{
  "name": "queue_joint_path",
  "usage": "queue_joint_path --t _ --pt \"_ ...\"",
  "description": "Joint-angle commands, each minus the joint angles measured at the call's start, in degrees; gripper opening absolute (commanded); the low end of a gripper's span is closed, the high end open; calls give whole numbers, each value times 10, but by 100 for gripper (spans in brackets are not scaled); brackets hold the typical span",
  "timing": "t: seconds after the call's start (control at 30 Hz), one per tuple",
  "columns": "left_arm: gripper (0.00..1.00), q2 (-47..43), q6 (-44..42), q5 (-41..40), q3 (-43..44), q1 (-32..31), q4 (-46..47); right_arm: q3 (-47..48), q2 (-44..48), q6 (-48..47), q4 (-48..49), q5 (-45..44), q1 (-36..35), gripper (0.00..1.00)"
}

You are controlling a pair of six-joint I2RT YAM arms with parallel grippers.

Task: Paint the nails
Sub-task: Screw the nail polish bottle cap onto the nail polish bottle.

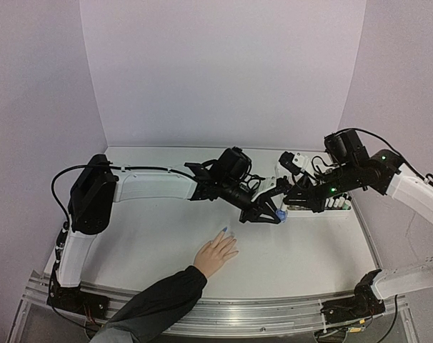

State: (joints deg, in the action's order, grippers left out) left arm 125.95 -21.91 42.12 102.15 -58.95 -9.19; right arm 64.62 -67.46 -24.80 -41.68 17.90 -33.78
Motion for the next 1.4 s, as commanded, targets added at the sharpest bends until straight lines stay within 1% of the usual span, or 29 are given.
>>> queue_joint_path --t 0.0,0.1,0.23,0.43,0.6,0.7,0.77,0.87,0.97,1.07,1.2,1.3,1.37 --pt "0 -21 53 -53 23 1 82 -16 3 43 30 -42 -2 0" --pt "0 -19 75 -80 28 0 99 -25 4 61 52 -55 -4 0" --pt "0 -18 85 -121 29 0 128 -37 1 92 80 -99 -4 0" --pt "0 -12 86 -170 36 -2 149 -47 -18 179 153 -144 -11 0" --pt "0 4 65 -233 61 -4 142 -31 -52 200 162 -184 -27 0" --pt "0 14 54 -284 84 -7 130 -23 -69 225 162 -228 -30 0" --pt "0 15 49 -304 86 -7 133 -16 -77 241 163 -248 -30 0" --pt "0 15 49 -311 84 -7 139 -3 -94 286 165 -252 -30 0" --pt "0 15 53 -308 84 -7 143 3 -106 309 167 -254 -31 0" --pt "0 15 54 -292 82 -7 141 7 -110 312 171 -246 -30 0" --pt "0 16 55 -271 80 -7 131 16 -108 291 171 -231 -31 0" --pt "0 16 58 -246 75 -6 122 25 -104 280 170 -220 -30 14" --pt "0 13 60 -233 69 -5 118 29 -99 276 170 -218 -30 24"
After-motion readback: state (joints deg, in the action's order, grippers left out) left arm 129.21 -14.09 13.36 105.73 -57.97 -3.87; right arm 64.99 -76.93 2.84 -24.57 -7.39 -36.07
